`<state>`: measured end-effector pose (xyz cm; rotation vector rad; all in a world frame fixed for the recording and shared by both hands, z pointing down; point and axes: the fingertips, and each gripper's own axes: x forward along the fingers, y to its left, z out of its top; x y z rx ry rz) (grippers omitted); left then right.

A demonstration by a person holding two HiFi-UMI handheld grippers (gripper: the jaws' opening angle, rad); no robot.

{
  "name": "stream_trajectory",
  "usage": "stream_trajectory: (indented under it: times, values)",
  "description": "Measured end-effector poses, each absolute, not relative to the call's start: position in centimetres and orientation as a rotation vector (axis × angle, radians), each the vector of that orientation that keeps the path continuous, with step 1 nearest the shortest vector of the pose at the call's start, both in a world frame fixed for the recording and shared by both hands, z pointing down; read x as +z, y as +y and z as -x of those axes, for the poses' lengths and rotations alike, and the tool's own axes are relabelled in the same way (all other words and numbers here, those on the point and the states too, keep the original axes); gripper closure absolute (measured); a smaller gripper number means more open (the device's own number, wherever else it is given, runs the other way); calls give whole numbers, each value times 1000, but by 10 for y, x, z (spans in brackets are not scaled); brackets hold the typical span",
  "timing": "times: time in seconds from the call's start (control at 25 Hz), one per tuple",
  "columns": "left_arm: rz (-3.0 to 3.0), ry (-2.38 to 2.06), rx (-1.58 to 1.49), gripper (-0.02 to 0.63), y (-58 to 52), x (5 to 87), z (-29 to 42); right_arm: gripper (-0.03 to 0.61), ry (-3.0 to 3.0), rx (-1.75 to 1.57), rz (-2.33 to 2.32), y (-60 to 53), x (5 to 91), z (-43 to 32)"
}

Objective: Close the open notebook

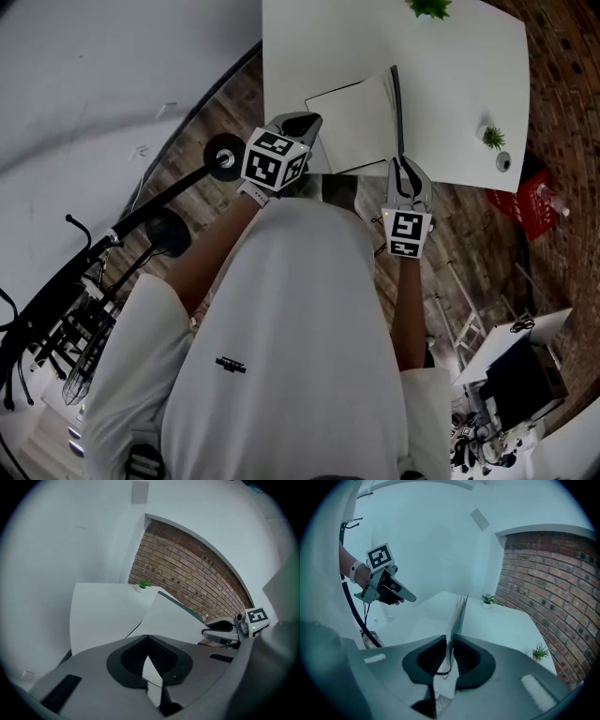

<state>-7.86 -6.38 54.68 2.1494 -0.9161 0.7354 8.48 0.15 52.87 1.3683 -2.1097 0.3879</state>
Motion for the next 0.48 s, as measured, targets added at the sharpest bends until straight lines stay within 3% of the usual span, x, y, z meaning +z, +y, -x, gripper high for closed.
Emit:
stream_trajectory:
  times: [0.48]
  values:
    - [-2127, -948, 727, 604, -54, 548, 98, 522, -2162, 392, -1246, 16, 534, -56]
